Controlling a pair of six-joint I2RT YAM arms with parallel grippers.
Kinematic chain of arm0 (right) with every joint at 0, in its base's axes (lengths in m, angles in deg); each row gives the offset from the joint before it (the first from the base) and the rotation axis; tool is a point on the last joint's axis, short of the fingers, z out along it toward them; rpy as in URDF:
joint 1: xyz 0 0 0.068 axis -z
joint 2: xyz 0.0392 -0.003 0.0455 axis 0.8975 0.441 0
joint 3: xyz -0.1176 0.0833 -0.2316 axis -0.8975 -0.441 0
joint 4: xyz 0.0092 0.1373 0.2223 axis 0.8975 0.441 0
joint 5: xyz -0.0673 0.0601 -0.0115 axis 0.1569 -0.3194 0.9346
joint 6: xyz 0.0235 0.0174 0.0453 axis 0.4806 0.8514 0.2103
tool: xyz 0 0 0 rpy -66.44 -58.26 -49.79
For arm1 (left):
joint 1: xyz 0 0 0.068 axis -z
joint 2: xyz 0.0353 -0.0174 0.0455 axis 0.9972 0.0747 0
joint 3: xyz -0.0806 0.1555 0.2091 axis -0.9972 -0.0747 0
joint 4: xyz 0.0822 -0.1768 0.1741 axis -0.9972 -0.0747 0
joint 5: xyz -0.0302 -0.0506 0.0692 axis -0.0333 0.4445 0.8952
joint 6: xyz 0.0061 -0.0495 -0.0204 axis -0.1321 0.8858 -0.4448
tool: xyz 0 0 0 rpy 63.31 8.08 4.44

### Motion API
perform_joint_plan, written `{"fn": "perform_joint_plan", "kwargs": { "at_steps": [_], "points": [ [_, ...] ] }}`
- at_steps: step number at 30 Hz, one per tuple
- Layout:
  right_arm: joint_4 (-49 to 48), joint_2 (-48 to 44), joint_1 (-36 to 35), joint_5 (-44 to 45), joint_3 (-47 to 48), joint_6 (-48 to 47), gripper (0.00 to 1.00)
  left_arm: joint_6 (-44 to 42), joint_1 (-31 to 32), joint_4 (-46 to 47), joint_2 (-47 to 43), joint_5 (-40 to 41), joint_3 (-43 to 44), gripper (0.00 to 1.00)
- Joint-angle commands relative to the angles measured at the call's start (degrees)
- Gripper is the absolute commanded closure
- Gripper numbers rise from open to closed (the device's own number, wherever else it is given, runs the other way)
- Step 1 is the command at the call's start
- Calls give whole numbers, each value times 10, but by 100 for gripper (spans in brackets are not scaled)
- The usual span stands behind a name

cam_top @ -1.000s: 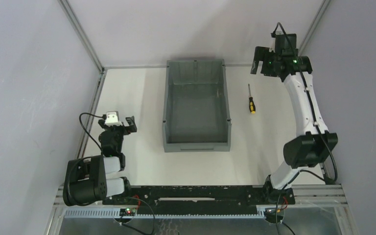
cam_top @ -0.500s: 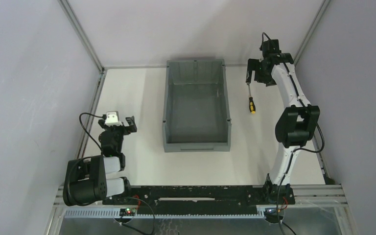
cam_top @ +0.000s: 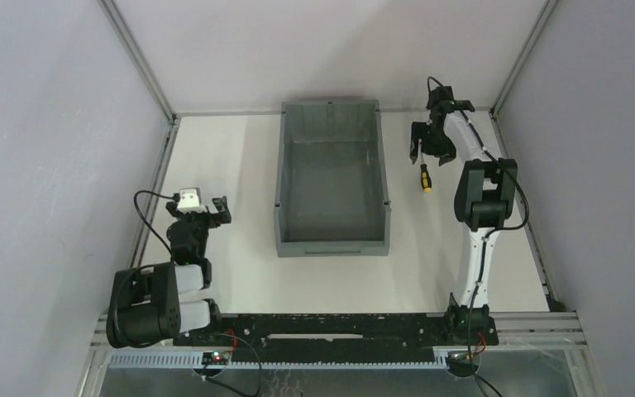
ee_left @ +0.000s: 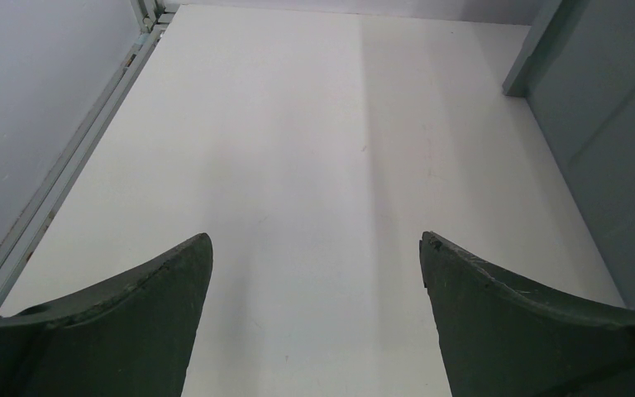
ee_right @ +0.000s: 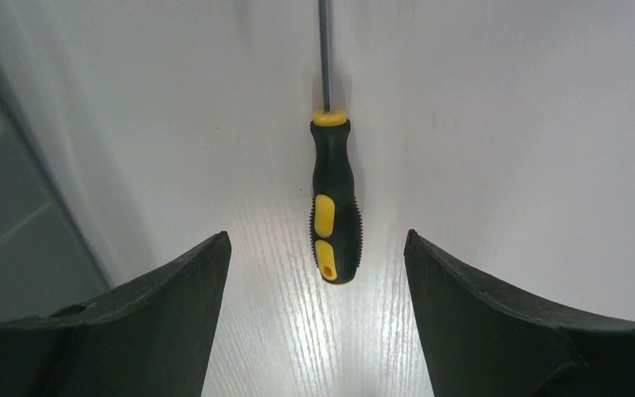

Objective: Put the screwdriver in the bin
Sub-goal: Pick up the screwdriver from the center of the board.

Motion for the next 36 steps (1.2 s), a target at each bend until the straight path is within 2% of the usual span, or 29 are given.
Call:
{"fn": "perform_joint_plan", "kwargs": {
  "at_steps": [1,15,27,36],
  "points": [
    [6,27,4,6,31,-5,16,7,2,23,-7,3,23,0],
    [16,105,9,31,66,-6,35,7,2,24,-7,3,22,0],
    [18,134,10,36,76,-7,50,6,2,24,-7,3,23,0],
    [20,135,11,26,77,-8,73,6,2,24,-7,3,22,0]
  ]
}}
